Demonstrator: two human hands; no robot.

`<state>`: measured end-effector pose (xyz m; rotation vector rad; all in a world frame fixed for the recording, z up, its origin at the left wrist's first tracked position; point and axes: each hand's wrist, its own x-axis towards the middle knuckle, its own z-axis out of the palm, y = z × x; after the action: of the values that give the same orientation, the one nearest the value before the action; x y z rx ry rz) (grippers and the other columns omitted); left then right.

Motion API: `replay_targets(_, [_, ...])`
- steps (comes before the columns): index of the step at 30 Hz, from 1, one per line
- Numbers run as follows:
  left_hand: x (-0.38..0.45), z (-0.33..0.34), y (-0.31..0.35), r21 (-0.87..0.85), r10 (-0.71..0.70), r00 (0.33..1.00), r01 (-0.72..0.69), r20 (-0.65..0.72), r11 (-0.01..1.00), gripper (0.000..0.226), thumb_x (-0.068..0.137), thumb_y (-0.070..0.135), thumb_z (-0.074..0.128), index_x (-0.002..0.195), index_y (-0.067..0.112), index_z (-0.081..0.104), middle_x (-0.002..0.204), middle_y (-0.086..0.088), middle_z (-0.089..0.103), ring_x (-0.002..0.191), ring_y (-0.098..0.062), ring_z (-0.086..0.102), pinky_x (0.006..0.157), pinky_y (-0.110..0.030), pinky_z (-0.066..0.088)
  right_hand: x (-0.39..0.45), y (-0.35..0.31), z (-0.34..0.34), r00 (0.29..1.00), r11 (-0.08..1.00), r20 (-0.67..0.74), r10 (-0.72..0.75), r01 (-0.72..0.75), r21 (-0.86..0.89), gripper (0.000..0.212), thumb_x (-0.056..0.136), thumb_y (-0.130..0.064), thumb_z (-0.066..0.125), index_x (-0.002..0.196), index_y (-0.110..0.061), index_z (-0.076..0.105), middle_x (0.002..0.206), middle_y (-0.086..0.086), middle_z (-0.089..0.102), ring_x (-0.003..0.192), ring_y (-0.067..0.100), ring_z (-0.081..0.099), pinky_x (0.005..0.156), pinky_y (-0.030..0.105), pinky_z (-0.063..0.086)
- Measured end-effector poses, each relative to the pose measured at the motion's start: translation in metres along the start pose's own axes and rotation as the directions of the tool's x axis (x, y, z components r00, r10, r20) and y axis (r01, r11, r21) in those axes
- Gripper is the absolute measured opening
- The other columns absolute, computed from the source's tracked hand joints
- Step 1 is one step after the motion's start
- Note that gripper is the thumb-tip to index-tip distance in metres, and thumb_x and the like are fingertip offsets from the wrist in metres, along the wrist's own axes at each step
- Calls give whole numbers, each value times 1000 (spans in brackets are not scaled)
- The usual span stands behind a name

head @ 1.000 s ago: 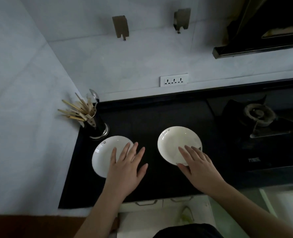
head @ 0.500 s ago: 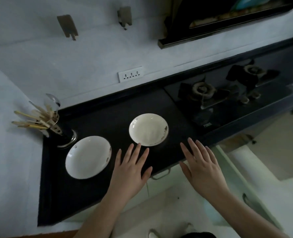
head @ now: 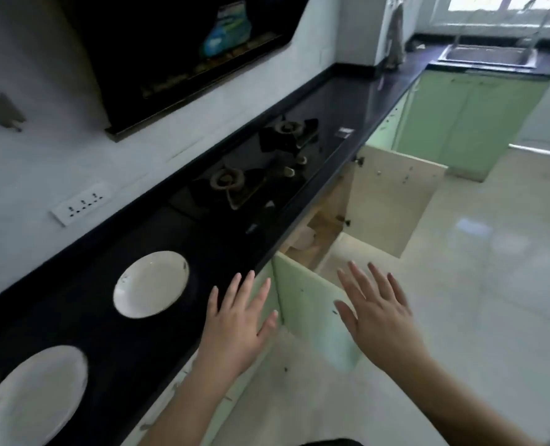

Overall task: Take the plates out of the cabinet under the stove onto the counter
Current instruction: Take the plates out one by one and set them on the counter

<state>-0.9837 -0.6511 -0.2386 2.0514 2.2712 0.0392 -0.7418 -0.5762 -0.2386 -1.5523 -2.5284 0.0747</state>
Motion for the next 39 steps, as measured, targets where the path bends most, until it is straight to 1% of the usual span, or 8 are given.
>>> replay_targets(3, [9, -2, 51, -21, 98, 995, -99, -29, 995, 63, 94, 62, 8, 153, 39, 5, 163, 5, 2, 149, -14, -8, 118, -44, -8, -31, 38, -13, 996, 996, -12, 93, -93, 6, 59, 98, -53, 26, 145, -22, 44, 152, 2, 41, 144, 30, 29, 115, 48, 18])
replay_targets(7, [19, -2, 111, -46, 225, 972, -229, -69, 972, 59, 99, 56, 15, 151, 32, 27, 158, 0, 28, 148, -16, 14, 116, -44, 7, -67, 87, -22, 984, 984, 9, 178, -178, -7, 59, 98, -54, 25, 146, -23, 42, 153, 2, 39, 145, 29, 27, 115, 48, 17])
replay_targets(15, [54, 18, 182, -88, 374, 927, -375, -29, 923, 61, 93, 62, 0, 150, 41, 5, 162, 6, 8, 148, -11, -7, 118, -39, -5, -98, 149, -29, 924, 924, 26, 382, -382, -6, 62, 98, -58, 14, 151, -28, 27, 158, -1, 28, 148, 24, 15, 116, 42, 3])
replay_targets(21, [118, 27, 202, -77, 438, 898, -439, -31, 895, 68, 95, 62, 2, 150, 32, 28, 158, 0, 29, 147, -18, 16, 116, -40, 4, -82, 184, -26, 868, 870, 62, 493, -493, -26, 64, 97, -60, 13, 151, -28, 25, 159, -2, 27, 148, 25, 15, 116, 40, -1])
replay_targets(26, [173, 18, 224, -103, 433, 899, -438, -62, 893, 62, 95, 53, 18, 149, 28, 34, 156, -5, 33, 147, -24, 21, 116, -49, 17, -60, 209, -27, 808, 812, 79, 584, -580, -70, 63, 98, -59, 14, 149, -26, 31, 154, -4, 37, 145, 22, 17, 116, 37, 0])
replay_targets(31, [214, 28, 250, -54, 547, 837, -547, -15, 836, 61, 94, 53, 23, 148, 27, 37, 154, -6, 37, 145, -25, 28, 113, -44, 10, -42, 229, -29, 748, 749, 22, 663, -663, -9, 77, 83, -63, -15, 153, -34, -1, 163, -12, -3, 148, 16, -12, 112, 32, -20])
replay_targets(36, [239, 26, 288, -130, 572, 820, -565, 23, 815, 75, 84, 61, 1, 153, 35, 13, 163, 2, 13, 150, -16, 2, 118, -41, 0, -34, 264, -28, 733, 734, 33, 680, -679, -23, 82, 81, -67, -20, 154, -34, 2, 163, -10, 2, 149, 17, -9, 109, 30, -25])
replay_targets(39, [257, 16, 327, -178, 566, 825, -558, -7, 811, 79, 80, 63, -3, 153, 37, 9, 163, 4, 11, 149, -15, 1, 119, -39, 0, -32, 297, -25, 715, 717, 58, 696, -696, -27, 87, 76, -67, -26, 153, -35, -2, 163, -10, -2, 149, 17, -11, 111, 32, -20])
